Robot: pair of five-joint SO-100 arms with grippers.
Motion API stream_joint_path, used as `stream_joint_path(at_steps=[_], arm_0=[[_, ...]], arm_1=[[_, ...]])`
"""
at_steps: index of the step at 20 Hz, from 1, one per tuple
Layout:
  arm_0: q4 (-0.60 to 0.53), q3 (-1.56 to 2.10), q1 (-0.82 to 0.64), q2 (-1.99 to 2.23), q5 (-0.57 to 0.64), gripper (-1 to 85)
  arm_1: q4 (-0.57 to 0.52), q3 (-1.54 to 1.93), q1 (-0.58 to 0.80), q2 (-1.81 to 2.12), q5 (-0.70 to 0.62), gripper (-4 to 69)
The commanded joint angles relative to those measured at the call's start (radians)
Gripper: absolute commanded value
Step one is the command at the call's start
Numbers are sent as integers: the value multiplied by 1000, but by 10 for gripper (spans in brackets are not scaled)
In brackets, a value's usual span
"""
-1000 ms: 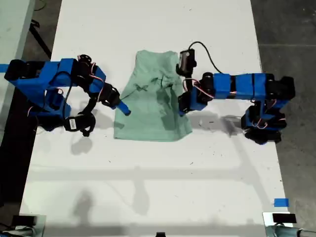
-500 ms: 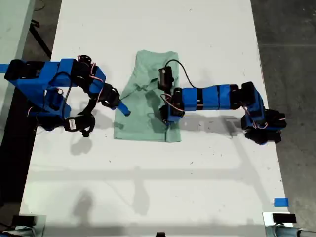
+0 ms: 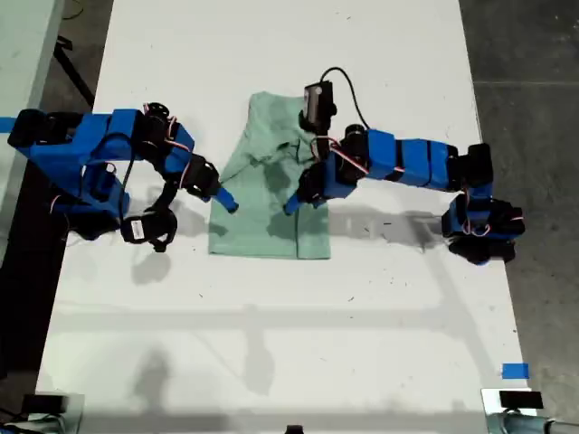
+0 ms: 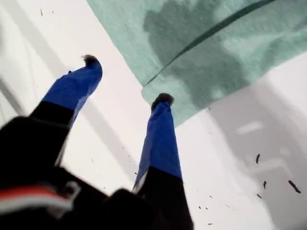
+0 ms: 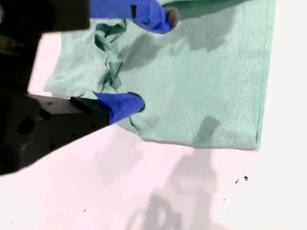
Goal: Fold t-shirt
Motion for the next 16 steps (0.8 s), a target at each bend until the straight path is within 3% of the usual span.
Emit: stream_joint_path(at_steps=[1,3,8,16], arm_0=[[-14,52,18,11,-107,283],[-71,173,9,46,-166,287],[-387,572,-103,190,-176,281],[-598,647,-190,-38,-189,279]], arm_1=[[12,35,23,98,-20,245],[6,67,26,97,-20,238],[0,103,28,97,-26,223],[-2,114,20,95,-17,211]])
